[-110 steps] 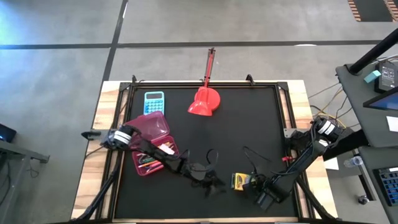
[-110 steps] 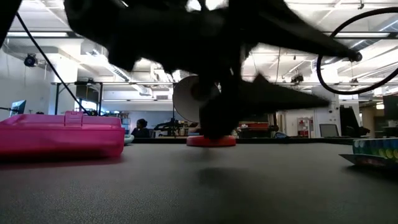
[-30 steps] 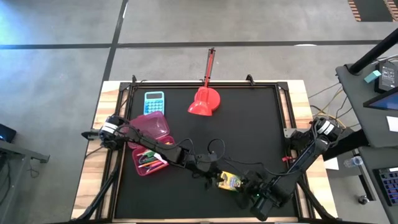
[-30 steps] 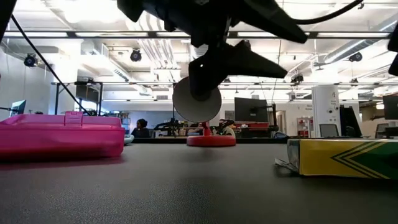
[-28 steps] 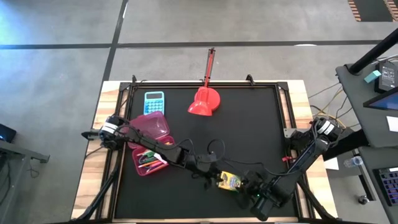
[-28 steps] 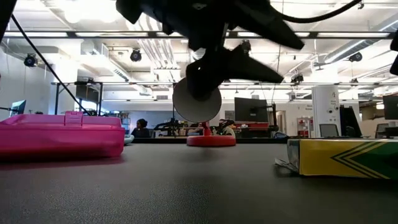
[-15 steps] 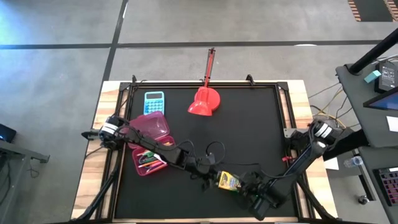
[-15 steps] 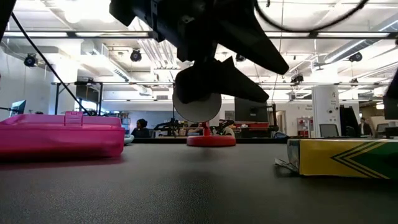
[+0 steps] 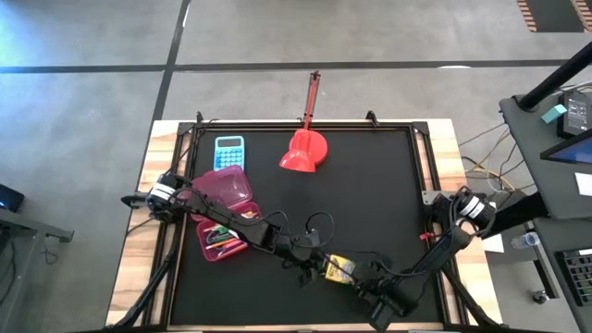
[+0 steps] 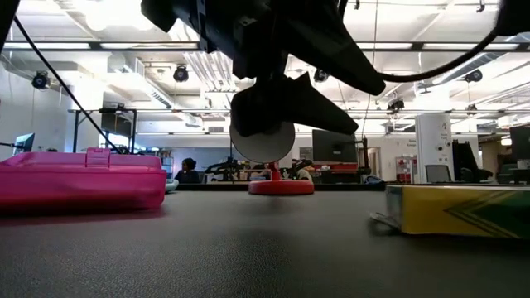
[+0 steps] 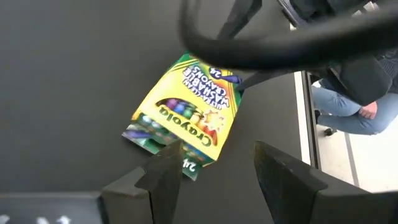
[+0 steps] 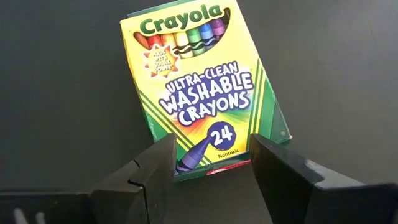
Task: Pack school essentials
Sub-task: Put the yellow crayon box into the red supply box
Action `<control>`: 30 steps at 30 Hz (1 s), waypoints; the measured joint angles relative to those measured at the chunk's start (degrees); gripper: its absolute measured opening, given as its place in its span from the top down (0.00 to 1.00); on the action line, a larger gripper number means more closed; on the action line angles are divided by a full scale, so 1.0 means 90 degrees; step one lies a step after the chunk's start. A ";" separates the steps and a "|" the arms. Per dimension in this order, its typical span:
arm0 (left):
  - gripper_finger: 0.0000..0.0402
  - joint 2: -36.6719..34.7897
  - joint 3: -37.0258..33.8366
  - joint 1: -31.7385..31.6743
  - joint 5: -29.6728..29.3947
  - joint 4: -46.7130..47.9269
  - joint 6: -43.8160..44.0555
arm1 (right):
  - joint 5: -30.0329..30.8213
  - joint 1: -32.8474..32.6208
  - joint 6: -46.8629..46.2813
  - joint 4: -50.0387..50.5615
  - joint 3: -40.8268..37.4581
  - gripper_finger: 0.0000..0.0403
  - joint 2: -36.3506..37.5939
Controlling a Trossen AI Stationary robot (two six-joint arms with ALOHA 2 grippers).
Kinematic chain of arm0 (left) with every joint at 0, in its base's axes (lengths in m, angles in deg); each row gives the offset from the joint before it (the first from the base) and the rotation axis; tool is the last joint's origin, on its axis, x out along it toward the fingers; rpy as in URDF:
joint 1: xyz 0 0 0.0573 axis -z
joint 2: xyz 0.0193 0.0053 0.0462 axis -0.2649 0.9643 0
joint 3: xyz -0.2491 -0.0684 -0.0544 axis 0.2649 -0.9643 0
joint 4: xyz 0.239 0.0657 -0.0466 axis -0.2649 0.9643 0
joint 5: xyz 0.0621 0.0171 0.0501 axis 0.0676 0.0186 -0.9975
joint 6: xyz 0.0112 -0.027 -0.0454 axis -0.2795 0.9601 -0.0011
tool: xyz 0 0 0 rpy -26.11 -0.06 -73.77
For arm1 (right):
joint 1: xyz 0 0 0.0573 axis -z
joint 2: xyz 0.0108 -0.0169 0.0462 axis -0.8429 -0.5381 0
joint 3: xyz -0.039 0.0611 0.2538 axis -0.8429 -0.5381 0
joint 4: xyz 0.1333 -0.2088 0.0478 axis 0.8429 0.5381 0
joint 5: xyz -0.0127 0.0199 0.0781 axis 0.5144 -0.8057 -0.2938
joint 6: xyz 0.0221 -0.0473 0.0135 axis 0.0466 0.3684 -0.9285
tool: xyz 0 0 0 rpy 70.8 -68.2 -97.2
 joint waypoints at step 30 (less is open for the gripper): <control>0.55 0.0197 -0.0024 0.0005 -0.0217 0.0002 0.0848 | 0.0333 -0.1025 -0.0693 0.0008 0.0007 0.51 -0.0066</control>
